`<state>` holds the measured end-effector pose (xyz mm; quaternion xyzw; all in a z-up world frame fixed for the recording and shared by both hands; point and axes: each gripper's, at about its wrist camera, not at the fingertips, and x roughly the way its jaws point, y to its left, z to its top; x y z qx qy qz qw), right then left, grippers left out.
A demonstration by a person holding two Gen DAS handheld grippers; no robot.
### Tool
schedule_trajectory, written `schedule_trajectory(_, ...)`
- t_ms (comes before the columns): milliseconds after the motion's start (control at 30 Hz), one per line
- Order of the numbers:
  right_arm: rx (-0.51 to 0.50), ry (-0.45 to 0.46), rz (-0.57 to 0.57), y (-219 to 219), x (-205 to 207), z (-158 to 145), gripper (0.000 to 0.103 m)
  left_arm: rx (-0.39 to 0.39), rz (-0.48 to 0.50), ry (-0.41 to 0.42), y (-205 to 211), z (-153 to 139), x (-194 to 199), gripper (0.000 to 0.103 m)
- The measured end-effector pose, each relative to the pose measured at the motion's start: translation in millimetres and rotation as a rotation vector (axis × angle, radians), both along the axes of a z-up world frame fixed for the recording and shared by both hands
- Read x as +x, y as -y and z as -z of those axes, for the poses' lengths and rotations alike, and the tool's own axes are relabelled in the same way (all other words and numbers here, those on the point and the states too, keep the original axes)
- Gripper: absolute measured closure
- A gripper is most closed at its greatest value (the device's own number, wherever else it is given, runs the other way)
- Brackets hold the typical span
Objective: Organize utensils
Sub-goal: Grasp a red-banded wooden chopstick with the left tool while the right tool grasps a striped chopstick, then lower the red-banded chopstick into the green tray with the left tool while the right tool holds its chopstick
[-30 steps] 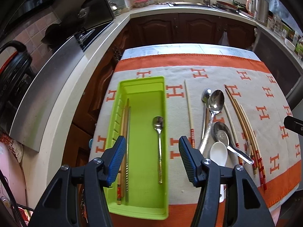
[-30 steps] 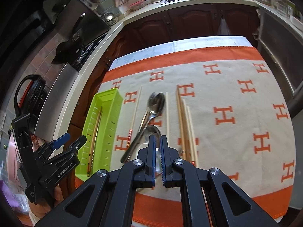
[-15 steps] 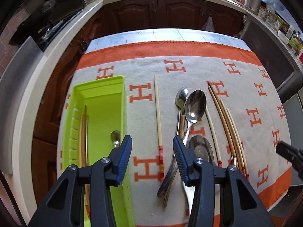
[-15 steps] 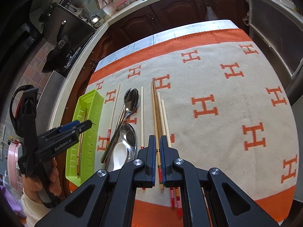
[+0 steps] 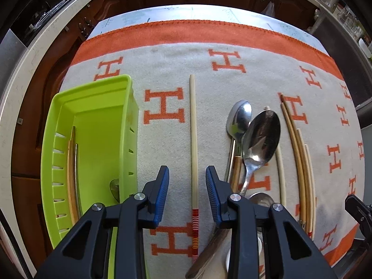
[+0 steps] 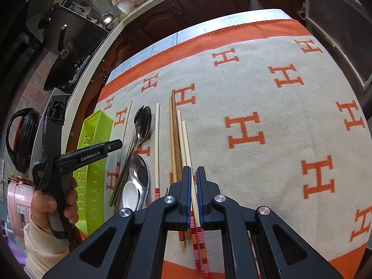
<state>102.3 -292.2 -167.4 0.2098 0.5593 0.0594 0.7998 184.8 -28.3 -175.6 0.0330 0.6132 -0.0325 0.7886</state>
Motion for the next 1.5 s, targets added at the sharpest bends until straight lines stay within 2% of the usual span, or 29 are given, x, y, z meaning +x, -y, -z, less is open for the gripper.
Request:
schedule_trajectory(233, 0.009, -0.021, -0.014, -4, 7, 13, 0.098, 0.002, 0.018, -0.009, 3, 9, 1, 0.073)
schedule_trajectory(500, 0.012, -0.038, -0.018, -8, 10, 24, 0.098, -0.001, 0.013, 0.006, 9, 6, -1, 0.074)
schedule_trajectory(733, 0.004, -0.053, -0.029, -7, 11, 32, 0.098, 0.019, 0.064, 0.058, 14, 7, -7, 0.077)
schedule_trajectory(1000, 0.021, -0.03, -0.086, -15, 15, 44, 0.098, -0.048, 0.049, 0.085, 14, 5, -11, 0.099)
schedule_trajectory(1267, -0.03, -0.014, -0.156, -26, 12, 53, 0.098, -0.097, 0.011, 0.081, -4, 7, -10, 0.1)
schedule_trajectory(1500, -0.066, -0.011, -0.184, -35, 10, 50, 0.098, -0.129, -0.018, 0.118, -21, -14, -20, 0.1)
